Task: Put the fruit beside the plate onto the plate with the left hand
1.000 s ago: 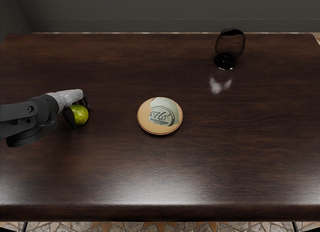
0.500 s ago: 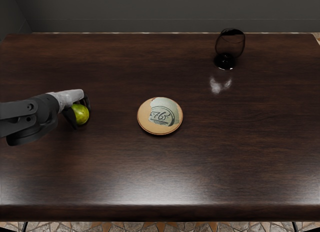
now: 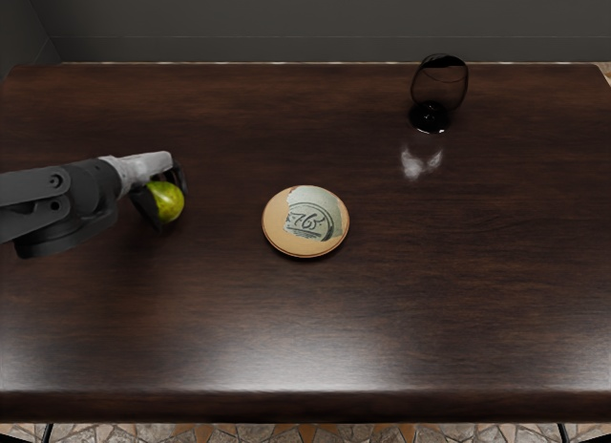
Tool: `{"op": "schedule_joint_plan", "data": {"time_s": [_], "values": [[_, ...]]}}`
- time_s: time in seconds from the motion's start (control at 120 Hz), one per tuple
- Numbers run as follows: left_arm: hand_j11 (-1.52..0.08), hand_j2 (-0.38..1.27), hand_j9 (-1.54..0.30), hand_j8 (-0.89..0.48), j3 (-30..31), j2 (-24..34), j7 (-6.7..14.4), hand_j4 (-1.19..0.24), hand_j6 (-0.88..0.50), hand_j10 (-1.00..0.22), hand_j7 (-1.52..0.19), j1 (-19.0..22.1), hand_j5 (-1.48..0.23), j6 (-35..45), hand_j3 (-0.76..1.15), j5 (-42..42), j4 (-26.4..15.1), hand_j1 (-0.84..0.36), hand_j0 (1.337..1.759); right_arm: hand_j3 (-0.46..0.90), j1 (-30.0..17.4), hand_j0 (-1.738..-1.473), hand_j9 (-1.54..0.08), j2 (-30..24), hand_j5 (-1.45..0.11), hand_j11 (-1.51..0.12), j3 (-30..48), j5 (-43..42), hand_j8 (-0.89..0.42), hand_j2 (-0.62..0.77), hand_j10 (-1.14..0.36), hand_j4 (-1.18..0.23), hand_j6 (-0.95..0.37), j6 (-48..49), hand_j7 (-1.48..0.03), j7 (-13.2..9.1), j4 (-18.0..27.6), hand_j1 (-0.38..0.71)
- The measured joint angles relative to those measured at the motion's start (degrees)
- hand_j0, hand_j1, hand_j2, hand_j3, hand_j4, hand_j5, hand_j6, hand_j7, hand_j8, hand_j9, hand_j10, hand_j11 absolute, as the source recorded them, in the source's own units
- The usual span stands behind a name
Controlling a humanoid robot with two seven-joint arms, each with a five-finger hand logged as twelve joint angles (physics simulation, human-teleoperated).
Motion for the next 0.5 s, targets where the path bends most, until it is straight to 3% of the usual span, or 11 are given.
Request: {"op": "schedule_joint_plan", "data": {"time_s": [0.367,0.5], "values": [[-0.85,0.29,-0.85,-0.35,-1.83,-0.57,0.01,-0.44,-0.29,-0.54,-0.84,-9.65,-0.88,-3.69,0.0,-8.11,-0.49,-0.28,1.654,0.0,0.0,-1.658,-0.03,0.0,-0.03,-0.03,0.02,0.0,-0.03,-0.01,-0.03,-0.03,-0.03,0.0,-0.03,0.0,0.01,-0.32],[-0.86,0.29,-0.87,-0.33,-1.87,-2.59,0.03,-0.44,-0.27,-0.52,-0.87,-11.04,-0.9,-4.63,0.0,-10.91,-0.41,-0.29,1.654,0.0,0.0,-1.658,-0.03,0.0,-0.03,-0.03,0.02,0.0,-0.03,-0.01,-0.03,-0.03,-0.03,0.0,-0.03,0.0,0.02,-0.32]]}}
